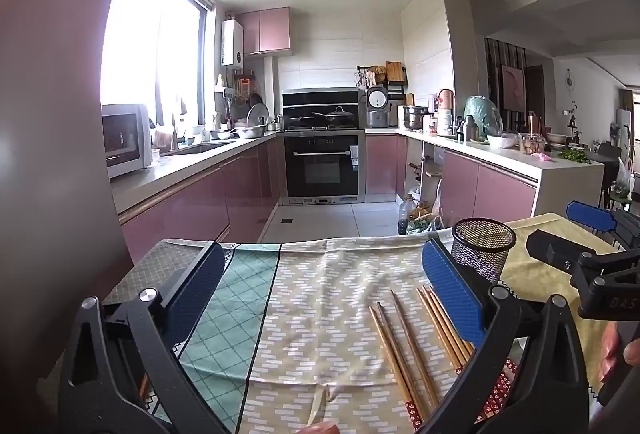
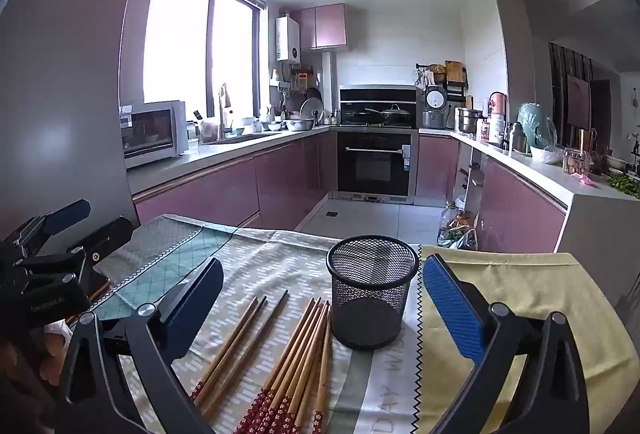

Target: Organize utensils

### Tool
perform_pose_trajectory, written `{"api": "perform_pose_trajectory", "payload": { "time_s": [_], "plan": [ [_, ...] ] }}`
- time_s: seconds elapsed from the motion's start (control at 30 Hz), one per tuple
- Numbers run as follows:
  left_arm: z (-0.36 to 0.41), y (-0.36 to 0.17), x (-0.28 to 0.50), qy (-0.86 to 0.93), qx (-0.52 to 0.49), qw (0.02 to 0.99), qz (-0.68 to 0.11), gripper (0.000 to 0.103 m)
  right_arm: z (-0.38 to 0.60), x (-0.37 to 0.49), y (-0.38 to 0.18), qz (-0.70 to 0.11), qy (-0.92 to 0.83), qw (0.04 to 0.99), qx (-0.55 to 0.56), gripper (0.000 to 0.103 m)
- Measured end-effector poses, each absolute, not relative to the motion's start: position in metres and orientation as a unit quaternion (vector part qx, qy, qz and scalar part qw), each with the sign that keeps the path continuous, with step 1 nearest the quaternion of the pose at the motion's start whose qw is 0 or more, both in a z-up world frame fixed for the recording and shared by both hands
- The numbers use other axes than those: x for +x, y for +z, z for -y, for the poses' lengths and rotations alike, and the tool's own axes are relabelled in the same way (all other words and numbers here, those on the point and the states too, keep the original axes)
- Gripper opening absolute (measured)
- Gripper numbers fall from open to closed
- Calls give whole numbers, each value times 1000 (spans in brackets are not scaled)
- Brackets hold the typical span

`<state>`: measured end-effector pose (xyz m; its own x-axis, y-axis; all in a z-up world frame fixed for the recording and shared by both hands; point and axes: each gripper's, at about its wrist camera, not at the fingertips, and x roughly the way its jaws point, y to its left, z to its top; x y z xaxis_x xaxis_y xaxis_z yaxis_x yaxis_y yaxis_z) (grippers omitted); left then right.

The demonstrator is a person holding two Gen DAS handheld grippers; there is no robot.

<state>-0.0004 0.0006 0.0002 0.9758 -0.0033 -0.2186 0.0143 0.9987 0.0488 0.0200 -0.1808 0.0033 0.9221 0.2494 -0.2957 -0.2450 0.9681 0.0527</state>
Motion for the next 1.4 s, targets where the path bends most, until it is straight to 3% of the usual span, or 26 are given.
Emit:
{"api": "perform_pose_trajectory", "payload": {
  "time_s": [1.4],
  "plan": [
    [-4,4,-5,-6,22,995,-101,97,183,16,6,-140,128,982,22,97]
  ]
}}
